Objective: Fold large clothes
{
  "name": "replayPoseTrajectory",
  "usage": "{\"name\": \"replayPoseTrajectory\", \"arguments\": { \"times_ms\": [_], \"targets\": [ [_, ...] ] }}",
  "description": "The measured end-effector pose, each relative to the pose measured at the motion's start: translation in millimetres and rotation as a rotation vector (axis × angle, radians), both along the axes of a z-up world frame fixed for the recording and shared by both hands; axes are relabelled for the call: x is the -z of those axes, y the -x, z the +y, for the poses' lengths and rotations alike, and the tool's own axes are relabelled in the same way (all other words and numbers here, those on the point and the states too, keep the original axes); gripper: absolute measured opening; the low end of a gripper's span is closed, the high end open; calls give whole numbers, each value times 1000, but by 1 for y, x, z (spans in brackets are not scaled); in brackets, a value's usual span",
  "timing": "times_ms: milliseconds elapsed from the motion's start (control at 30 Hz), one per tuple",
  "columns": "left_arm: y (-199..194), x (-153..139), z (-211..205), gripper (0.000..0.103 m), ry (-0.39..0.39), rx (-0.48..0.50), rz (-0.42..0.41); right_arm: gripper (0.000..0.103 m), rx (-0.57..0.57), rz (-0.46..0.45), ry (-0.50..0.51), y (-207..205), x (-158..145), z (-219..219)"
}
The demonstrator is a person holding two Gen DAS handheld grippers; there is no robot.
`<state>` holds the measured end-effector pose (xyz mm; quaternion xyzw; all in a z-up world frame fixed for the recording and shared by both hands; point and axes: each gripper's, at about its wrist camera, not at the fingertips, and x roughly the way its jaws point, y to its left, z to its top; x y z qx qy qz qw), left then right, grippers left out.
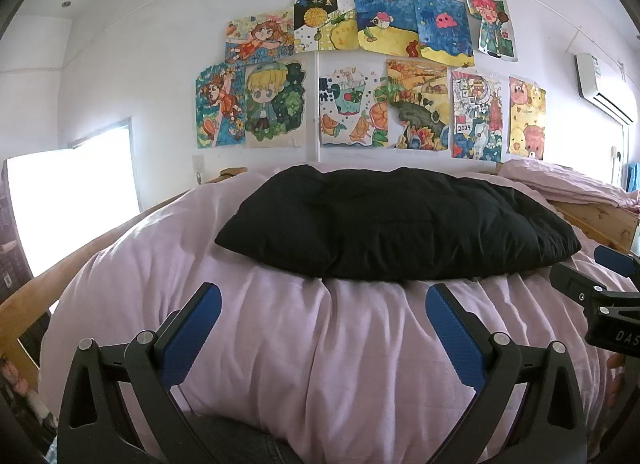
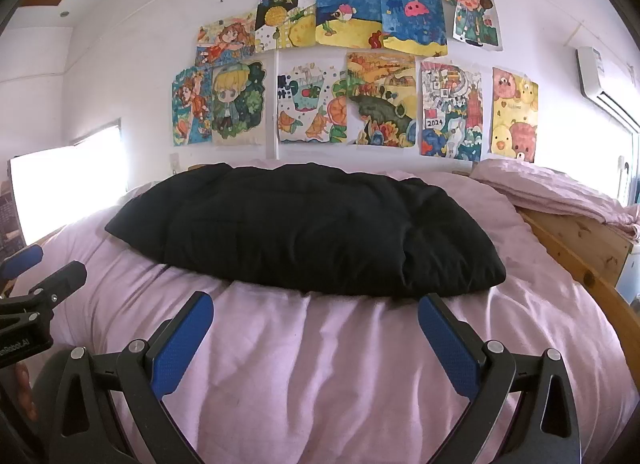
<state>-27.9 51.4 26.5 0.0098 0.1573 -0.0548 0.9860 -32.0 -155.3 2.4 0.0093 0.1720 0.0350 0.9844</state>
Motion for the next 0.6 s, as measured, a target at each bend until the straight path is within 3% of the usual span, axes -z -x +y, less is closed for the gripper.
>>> {"name": "replayPoseTrajectory", "arguments": {
  "times_ms": [600],
  "targets": [
    [1, -4, 1, 101, 4, 12, -2, 103, -3, -1, 0, -1, 0, 1]
  ]
}}
